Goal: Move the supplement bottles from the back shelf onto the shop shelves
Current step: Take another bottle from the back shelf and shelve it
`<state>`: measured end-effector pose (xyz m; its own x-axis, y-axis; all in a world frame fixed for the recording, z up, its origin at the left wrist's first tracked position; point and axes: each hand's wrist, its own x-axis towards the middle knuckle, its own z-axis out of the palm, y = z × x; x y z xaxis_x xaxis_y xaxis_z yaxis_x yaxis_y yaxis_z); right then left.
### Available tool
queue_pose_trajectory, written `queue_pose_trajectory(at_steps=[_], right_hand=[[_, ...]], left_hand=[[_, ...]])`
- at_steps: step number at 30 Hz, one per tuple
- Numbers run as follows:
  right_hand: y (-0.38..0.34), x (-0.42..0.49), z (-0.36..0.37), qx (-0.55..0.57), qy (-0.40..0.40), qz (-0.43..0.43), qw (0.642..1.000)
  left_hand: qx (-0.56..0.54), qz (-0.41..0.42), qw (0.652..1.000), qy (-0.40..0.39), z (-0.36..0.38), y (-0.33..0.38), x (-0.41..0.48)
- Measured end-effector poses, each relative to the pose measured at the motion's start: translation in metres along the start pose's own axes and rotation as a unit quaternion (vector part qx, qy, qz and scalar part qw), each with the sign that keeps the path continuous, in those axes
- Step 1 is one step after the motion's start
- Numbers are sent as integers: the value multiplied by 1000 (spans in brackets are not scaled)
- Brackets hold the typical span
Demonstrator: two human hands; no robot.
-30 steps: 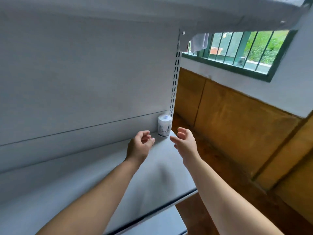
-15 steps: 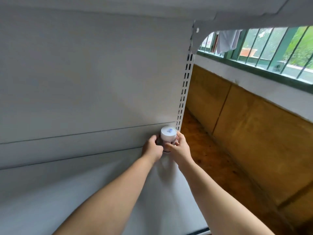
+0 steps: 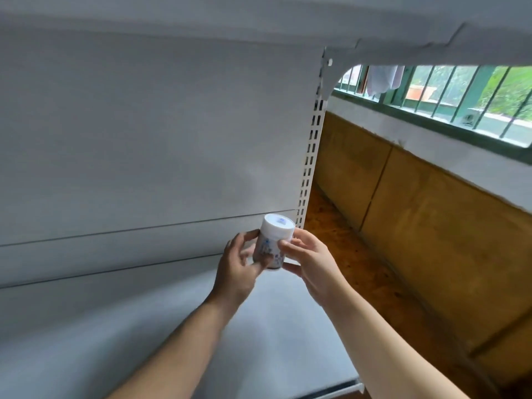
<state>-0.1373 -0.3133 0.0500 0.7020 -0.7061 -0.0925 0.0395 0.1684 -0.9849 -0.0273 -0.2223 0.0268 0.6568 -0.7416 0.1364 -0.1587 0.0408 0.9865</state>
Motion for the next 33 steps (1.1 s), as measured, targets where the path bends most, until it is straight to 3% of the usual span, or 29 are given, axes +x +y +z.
queue_pose_trajectory(at_steps=[8, 22, 28, 33], right_hand=[[-21, -45, 22, -5, -50, -23, 998], [-23, -67, 39, 40, -77, -14, 996], [-22, -76, 42, -31, -56, -98, 993], [-26, -78, 50, -32, -66, -107, 992]], left_hand=[[-45, 64, 996, 33, -18, 34, -55], [-151, 1, 988, 18, -34, 44, -86], [-390, -63, 916, -74, -44, 43, -81], [-389, -50, 918, -62, -45, 43, -81]])
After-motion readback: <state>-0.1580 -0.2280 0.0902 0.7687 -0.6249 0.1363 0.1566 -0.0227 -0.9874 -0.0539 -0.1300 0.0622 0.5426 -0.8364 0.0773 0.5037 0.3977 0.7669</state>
